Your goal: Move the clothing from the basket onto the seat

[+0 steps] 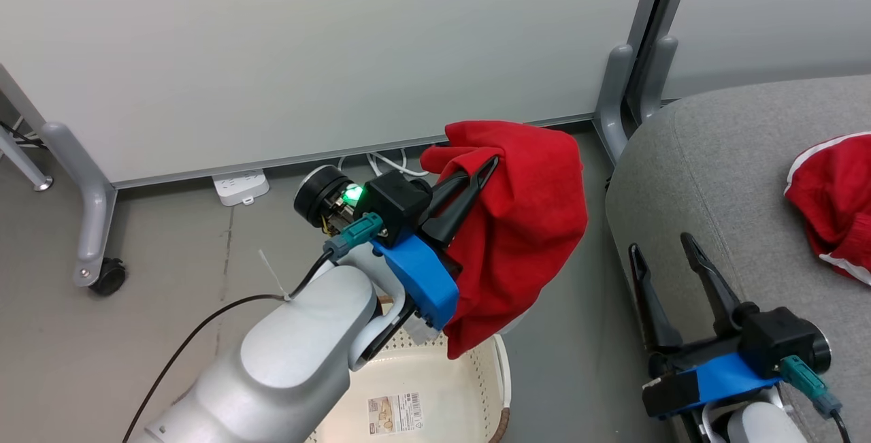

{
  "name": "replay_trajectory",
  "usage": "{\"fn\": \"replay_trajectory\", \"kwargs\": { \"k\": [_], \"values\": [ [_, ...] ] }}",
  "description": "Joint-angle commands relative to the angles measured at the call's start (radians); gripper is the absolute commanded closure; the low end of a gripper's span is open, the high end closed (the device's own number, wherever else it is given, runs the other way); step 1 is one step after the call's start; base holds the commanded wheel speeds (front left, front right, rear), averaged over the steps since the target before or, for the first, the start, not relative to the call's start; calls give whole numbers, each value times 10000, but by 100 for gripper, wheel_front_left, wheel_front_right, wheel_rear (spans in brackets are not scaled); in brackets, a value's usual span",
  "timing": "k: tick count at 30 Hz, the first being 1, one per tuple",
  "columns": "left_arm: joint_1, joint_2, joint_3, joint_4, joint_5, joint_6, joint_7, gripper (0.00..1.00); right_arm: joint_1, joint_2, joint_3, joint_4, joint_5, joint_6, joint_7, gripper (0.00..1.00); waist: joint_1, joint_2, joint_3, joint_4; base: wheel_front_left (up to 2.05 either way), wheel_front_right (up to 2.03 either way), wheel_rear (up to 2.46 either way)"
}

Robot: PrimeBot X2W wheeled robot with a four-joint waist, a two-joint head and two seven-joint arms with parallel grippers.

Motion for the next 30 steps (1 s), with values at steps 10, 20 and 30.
{"fn": "replay_trajectory", "kwargs": {
  "k": [10, 20, 30],
  "values": [
    [79, 102, -63, -173, -63, 127, 2, 100, -748, -1142, 1596, 114, 215, -11, -8, 0, 0, 0, 161, 68, 0, 0, 0],
    [105, -41, -201, -265, -35, 145, -37, 100, -1972, -1874, 3158, 542, 327, -11, -8, 0, 0, 0, 336, 159, 0, 0, 0],
    [-102, -222, -340, -228, -14, 66, -76, 100, -2979, -2122, 4474, 1472, 612, -11, -9, 0, 0, 0, 465, 369, 0, 0, 0]
  ]
}}
